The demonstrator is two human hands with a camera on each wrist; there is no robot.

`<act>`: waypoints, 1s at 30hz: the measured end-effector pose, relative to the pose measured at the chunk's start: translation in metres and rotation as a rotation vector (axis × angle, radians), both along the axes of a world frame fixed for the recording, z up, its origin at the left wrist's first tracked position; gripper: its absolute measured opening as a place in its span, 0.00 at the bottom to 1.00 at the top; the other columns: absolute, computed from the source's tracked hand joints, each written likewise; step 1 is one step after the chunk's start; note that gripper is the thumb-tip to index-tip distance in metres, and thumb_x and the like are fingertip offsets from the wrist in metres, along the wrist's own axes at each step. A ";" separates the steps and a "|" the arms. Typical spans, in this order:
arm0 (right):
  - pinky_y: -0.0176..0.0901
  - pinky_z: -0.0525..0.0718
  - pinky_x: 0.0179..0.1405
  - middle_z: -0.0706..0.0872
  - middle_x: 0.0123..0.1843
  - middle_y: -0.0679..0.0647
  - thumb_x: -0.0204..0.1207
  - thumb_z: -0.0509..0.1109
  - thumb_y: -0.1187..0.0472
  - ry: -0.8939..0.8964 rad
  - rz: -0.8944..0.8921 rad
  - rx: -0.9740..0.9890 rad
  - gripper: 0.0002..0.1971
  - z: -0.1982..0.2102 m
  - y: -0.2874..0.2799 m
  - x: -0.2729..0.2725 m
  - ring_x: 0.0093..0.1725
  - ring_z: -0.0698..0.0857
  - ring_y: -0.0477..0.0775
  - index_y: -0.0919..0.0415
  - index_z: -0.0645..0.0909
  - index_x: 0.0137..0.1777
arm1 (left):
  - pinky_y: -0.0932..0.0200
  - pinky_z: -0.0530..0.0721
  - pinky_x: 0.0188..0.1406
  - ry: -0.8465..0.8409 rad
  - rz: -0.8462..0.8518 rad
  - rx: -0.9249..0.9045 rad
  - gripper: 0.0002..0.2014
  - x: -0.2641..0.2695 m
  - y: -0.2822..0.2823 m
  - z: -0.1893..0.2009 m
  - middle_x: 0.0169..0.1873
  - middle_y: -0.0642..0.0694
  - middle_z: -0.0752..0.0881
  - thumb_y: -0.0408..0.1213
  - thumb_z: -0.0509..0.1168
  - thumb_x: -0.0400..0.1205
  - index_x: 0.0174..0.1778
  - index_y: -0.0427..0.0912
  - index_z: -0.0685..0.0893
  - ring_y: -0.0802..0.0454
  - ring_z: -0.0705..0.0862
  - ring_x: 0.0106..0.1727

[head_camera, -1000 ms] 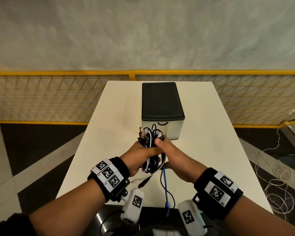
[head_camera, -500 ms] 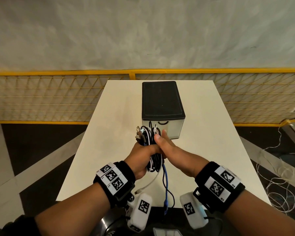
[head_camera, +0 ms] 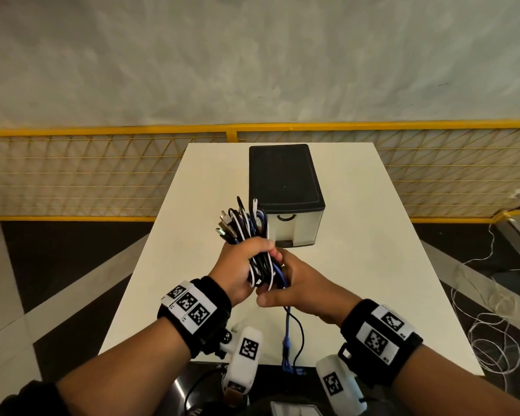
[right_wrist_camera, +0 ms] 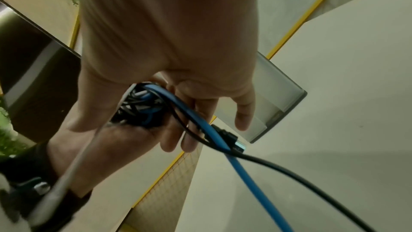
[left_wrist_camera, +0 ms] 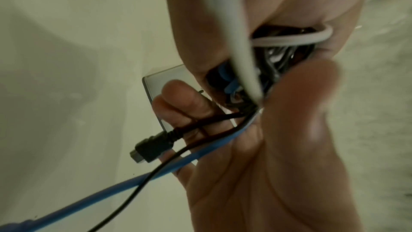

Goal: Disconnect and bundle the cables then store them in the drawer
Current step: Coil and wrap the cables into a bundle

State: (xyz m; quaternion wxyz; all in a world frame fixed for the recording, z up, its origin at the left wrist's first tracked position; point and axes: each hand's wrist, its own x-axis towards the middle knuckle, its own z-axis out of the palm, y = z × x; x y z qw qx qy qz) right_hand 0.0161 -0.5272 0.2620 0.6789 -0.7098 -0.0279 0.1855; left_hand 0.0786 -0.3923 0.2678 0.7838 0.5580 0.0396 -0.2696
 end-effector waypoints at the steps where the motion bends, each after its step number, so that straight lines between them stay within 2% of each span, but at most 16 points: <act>1: 0.45 0.87 0.54 0.90 0.49 0.46 0.67 0.81 0.71 -0.001 -0.003 -0.021 0.31 -0.002 0.000 0.001 0.48 0.89 0.46 0.55 0.75 0.67 | 0.50 0.85 0.36 -0.017 0.008 0.006 0.06 -0.001 0.000 0.000 0.30 0.35 0.84 0.32 0.68 0.68 0.29 0.32 0.84 0.41 0.84 0.32; 3: 0.49 0.88 0.52 0.90 0.48 0.52 0.66 0.81 0.67 -0.018 -0.029 -0.134 0.25 -0.009 -0.001 0.005 0.46 0.88 0.49 0.57 0.79 0.62 | 0.50 0.86 0.37 -0.040 0.015 0.016 0.05 -0.002 0.000 -0.001 0.30 0.35 0.85 0.31 0.68 0.67 0.31 0.31 0.84 0.40 0.85 0.33; 5: 0.58 0.86 0.48 0.89 0.43 0.59 0.63 0.78 0.61 -0.038 -0.063 -0.278 0.17 -0.016 -0.003 0.008 0.40 0.86 0.52 0.59 0.81 0.53 | 0.49 0.86 0.41 -0.034 -0.004 0.006 0.06 -0.002 0.002 -0.002 0.31 0.34 0.85 0.31 0.68 0.68 0.31 0.31 0.85 0.39 0.85 0.36; 6: 0.59 0.85 0.45 0.87 0.40 0.60 0.64 0.76 0.59 -0.042 -0.077 -0.333 0.14 -0.019 -0.005 0.009 0.38 0.83 0.53 0.61 0.81 0.48 | 0.49 0.86 0.42 -0.014 -0.024 -0.011 0.06 -0.002 0.003 -0.001 0.31 0.34 0.85 0.32 0.68 0.68 0.30 0.31 0.84 0.38 0.85 0.37; 8: 0.52 0.81 0.41 0.84 0.36 0.56 0.67 0.74 0.56 -0.027 -0.076 -0.375 0.09 -0.023 -0.007 0.008 0.35 0.81 0.52 0.61 0.82 0.42 | 0.49 0.85 0.43 0.036 -0.074 -0.063 0.07 -0.001 0.005 0.002 0.29 0.35 0.84 0.33 0.66 0.69 0.29 0.33 0.83 0.38 0.84 0.36; 11: 0.48 0.83 0.49 0.90 0.40 0.50 0.69 0.73 0.55 -0.009 -0.019 -0.424 0.08 -0.025 -0.010 0.001 0.42 0.88 0.51 0.60 0.87 0.43 | 0.46 0.78 0.48 0.080 -0.187 -0.140 0.09 0.001 0.010 0.007 0.25 0.41 0.82 0.34 0.63 0.70 0.25 0.36 0.81 0.43 0.85 0.30; 12: 0.49 0.84 0.48 0.89 0.38 0.49 0.70 0.75 0.57 -0.003 0.000 -0.439 0.04 -0.024 -0.011 -0.001 0.42 0.88 0.51 0.57 0.86 0.39 | 0.45 0.77 0.50 0.089 -0.226 -0.153 0.10 0.001 0.013 0.008 0.24 0.42 0.81 0.34 0.62 0.71 0.24 0.37 0.81 0.45 0.84 0.29; 13: 0.49 0.84 0.47 0.89 0.36 0.48 0.69 0.75 0.61 0.003 0.015 -0.454 0.04 -0.023 -0.013 -0.003 0.40 0.87 0.50 0.53 0.85 0.34 | 0.45 0.76 0.50 0.103 -0.271 -0.149 0.09 0.002 0.016 0.008 0.23 0.42 0.81 0.33 0.62 0.71 0.25 0.37 0.81 0.45 0.84 0.28; 14: 0.47 0.84 0.44 0.88 0.34 0.47 0.69 0.75 0.65 -0.003 0.032 -0.470 0.10 -0.021 -0.016 -0.003 0.38 0.87 0.47 0.50 0.83 0.31 | 0.46 0.77 0.49 0.121 -0.322 -0.122 0.07 0.003 0.020 0.007 0.23 0.42 0.80 0.33 0.63 0.70 0.27 0.37 0.80 0.46 0.83 0.28; 16: 0.40 0.81 0.37 0.85 0.33 0.45 0.65 0.74 0.68 -0.066 0.067 -0.569 0.13 -0.016 -0.019 -0.002 0.33 0.81 0.43 0.48 0.80 0.32 | 0.50 0.78 0.43 0.164 -0.427 -0.031 0.06 0.006 0.027 0.003 0.23 0.43 0.80 0.34 0.67 0.68 0.31 0.36 0.77 0.46 0.82 0.27; 19: 0.45 0.81 0.37 0.86 0.38 0.45 0.61 0.73 0.61 -0.203 0.050 -0.809 0.09 -0.006 -0.020 0.000 0.36 0.81 0.48 0.48 0.79 0.37 | 0.54 0.74 0.35 0.272 -0.576 0.126 0.10 0.006 0.034 -0.003 0.22 0.44 0.79 0.35 0.72 0.64 0.34 0.38 0.78 0.47 0.82 0.26; 21: 0.46 0.82 0.38 0.85 0.40 0.45 0.60 0.74 0.59 -0.237 0.012 -0.880 0.09 -0.001 -0.015 0.000 0.38 0.82 0.50 0.47 0.78 0.39 | 0.55 0.73 0.32 0.325 -0.622 0.178 0.11 0.004 0.038 -0.008 0.22 0.45 0.78 0.35 0.72 0.62 0.36 0.39 0.79 0.48 0.80 0.24; 25: 0.43 0.82 0.35 0.85 0.42 0.46 0.60 0.76 0.64 -0.196 -0.089 -0.745 0.13 -0.004 -0.006 -0.002 0.38 0.82 0.48 0.51 0.77 0.41 | 0.56 0.74 0.33 0.291 -0.655 0.305 0.12 0.002 0.039 -0.008 0.23 0.45 0.79 0.37 0.73 0.61 0.38 0.38 0.82 0.49 0.80 0.25; 28: 0.33 0.79 0.30 0.85 0.43 0.46 0.60 0.81 0.62 -0.157 -0.145 -0.667 0.22 -0.010 -0.001 0.001 0.38 0.82 0.43 0.51 0.72 0.47 | 0.58 0.81 0.33 0.227 -0.695 0.423 0.06 -0.002 0.037 0.000 0.25 0.43 0.83 0.33 0.72 0.66 0.36 0.36 0.85 0.49 0.83 0.26; 30: 0.29 0.74 0.26 0.83 0.42 0.45 0.62 0.81 0.61 -0.167 -0.148 -0.655 0.24 -0.012 0.003 0.001 0.37 0.81 0.40 0.47 0.67 0.46 | 0.57 0.85 0.34 0.187 -0.718 0.470 0.07 -0.004 0.033 0.002 0.29 0.42 0.86 0.32 0.72 0.68 0.41 0.37 0.87 0.47 0.85 0.29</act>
